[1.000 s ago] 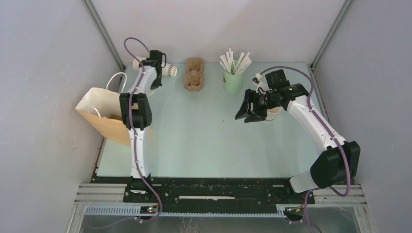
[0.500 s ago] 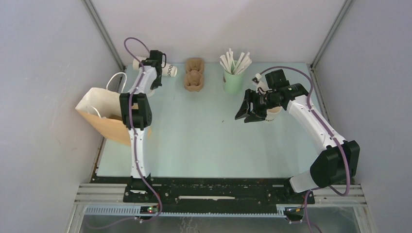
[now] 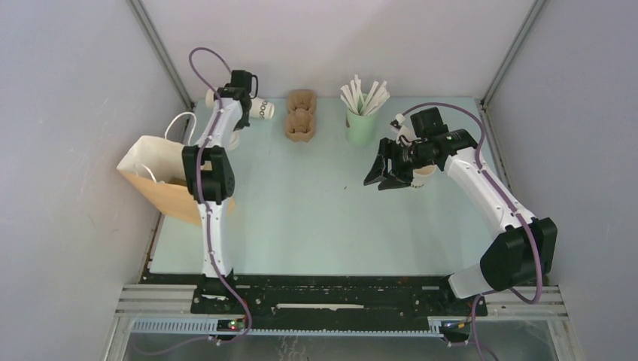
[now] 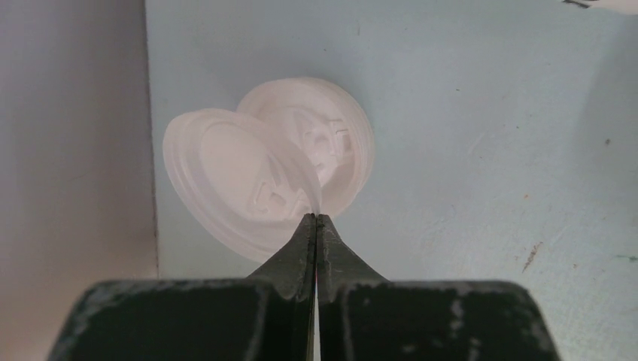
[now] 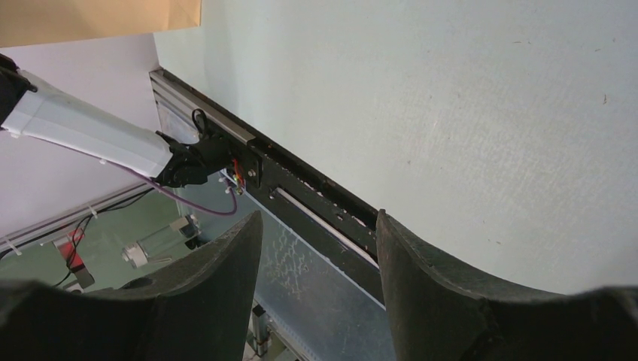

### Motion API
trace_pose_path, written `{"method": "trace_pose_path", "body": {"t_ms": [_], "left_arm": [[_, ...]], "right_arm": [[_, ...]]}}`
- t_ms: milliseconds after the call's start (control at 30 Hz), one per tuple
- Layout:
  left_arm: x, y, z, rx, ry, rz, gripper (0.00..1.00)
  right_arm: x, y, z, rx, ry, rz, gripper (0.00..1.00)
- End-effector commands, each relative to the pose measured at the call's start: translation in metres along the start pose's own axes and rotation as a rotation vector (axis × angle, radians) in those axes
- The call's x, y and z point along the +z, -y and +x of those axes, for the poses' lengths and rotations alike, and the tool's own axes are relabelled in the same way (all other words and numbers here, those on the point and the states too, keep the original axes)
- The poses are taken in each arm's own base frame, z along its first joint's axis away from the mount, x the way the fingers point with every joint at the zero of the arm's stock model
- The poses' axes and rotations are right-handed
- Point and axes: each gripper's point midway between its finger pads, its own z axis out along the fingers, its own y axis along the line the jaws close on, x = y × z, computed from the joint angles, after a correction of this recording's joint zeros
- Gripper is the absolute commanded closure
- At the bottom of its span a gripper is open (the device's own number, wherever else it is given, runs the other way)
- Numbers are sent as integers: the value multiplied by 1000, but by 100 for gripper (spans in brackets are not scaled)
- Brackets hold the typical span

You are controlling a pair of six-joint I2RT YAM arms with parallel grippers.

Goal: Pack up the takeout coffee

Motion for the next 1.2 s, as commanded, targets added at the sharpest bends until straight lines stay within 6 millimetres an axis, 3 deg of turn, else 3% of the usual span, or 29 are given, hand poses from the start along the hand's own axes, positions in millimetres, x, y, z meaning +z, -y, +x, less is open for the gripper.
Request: {"method": "trace_pose_path", "body": {"t_ms": [0, 200, 367, 467, 567, 733, 967, 1033, 1167], "left_arm": [[-69, -25, -47, -45, 166, -50, 100], [-113, -21, -56, -75, 224, -69, 100], [-179, 20, -50, -181, 267, 124, 100], [-228, 58, -34, -230, 283, 320, 100], [-271, 93, -5, -275, 262, 537, 100], [-345, 125, 43, -300, 256, 871, 100], [-419, 131, 97, -339, 258, 1252, 100], [-429, 133, 110, -337, 239, 1317, 100], [-442, 130, 124, -320, 236, 1372, 100]], "right_arm": [[-13, -16, -11, -70, 61, -21, 34], [-23, -13, -14, -74, 95, 35, 34], [-45, 2, -21, -89, 162, 167, 28], [-59, 19, -21, -92, 198, 273, 25], [-77, 34, -20, -89, 265, 361, 20], [-105, 61, -23, -64, 382, 453, 14], [-137, 127, -39, 126, 453, 562, 9], [-142, 143, -44, 188, 462, 567, 9], [-132, 159, -56, 248, 448, 556, 9]]}}
